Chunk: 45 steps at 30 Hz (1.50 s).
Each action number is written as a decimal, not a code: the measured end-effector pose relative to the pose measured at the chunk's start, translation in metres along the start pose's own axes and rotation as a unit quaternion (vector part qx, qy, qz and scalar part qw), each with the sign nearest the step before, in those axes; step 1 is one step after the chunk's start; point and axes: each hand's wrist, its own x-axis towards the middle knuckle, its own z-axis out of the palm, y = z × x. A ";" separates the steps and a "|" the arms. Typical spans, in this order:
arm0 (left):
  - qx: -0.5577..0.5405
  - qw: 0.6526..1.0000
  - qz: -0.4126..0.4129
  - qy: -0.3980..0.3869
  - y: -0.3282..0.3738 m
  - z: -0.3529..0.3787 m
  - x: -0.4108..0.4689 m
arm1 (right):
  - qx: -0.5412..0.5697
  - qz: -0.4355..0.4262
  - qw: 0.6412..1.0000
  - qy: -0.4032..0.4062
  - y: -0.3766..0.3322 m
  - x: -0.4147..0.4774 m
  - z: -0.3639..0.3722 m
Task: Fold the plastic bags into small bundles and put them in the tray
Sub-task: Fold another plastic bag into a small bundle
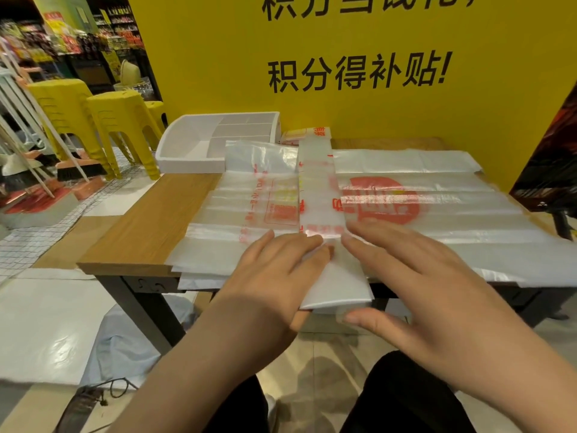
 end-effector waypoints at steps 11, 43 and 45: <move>-0.126 0.990 -0.029 -0.053 -0.013 -0.015 0.000 | 0.046 -0.018 0.997 -0.058 0.023 0.021 0.013; -0.296 0.915 -0.270 0.052 -0.008 -0.017 0.033 | 0.248 0.132 0.960 0.010 0.021 0.066 0.013; -0.275 0.919 -0.278 0.048 -0.004 -0.016 0.036 | 0.211 0.146 0.966 0.035 0.019 0.068 0.017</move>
